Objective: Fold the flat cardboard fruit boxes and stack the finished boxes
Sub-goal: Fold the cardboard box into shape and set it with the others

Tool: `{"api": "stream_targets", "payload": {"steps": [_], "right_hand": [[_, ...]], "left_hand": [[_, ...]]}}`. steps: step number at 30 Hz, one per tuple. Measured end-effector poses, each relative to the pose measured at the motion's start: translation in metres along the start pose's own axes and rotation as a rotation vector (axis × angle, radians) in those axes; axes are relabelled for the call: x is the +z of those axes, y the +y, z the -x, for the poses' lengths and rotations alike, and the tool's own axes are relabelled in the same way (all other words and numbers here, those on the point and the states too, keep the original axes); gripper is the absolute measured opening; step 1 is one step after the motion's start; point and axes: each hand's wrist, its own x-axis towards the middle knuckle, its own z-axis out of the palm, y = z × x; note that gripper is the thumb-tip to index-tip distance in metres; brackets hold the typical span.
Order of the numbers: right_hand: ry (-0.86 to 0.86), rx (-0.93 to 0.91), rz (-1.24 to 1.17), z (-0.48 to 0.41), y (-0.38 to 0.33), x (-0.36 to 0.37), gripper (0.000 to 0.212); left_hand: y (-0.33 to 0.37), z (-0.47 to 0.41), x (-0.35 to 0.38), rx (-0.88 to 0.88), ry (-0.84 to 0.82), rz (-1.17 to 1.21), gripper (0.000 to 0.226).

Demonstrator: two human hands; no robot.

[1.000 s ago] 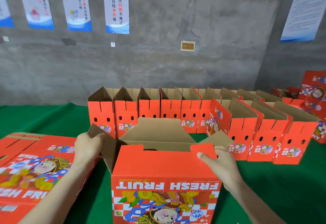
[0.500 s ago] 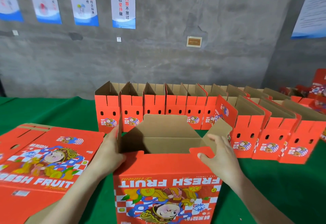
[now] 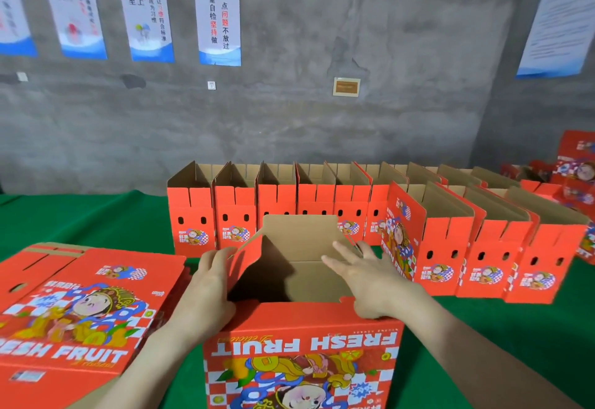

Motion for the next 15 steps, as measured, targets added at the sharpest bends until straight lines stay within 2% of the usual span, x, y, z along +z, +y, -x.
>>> {"api": "stream_targets", "payload": {"steps": [5, 8, 9, 11, 12, 14, 15], "right_hand": [[0.027, 0.02, -0.046, 0.001, 0.002, 0.001, 0.099], [0.046, 0.032, -0.074, 0.001, 0.006, 0.004, 0.096], [0.054, 0.031, -0.078, 0.001, 0.007, 0.005, 0.096], [0.068, 0.02, -0.077, 0.001, 0.007, 0.007, 0.095], [0.072, 0.014, -0.076, 0.002, 0.007, 0.007, 0.095], [0.08, 0.001, -0.089, 0.002, 0.007, 0.008, 0.094], [0.085, -0.005, -0.096, 0.002, 0.007, 0.008, 0.094]], "left_hand": [[-0.004, 0.002, -0.003, 0.109, -0.011, 0.003, 0.068], [-0.006, 0.002, -0.004, 0.059, -0.225, 0.053, 0.043], [-0.007, 0.0, -0.003, 0.014, -0.292, 0.048, 0.044], [-0.008, -0.005, -0.001, -0.035, -0.322, -0.073, 0.046], [-0.006, -0.007, 0.0, -0.03, -0.312, -0.162, 0.038], [0.0, -0.011, 0.001, 0.016, -0.298, -0.306, 0.027], [0.002, -0.014, 0.001, 0.045, -0.311, -0.347, 0.031]]}}
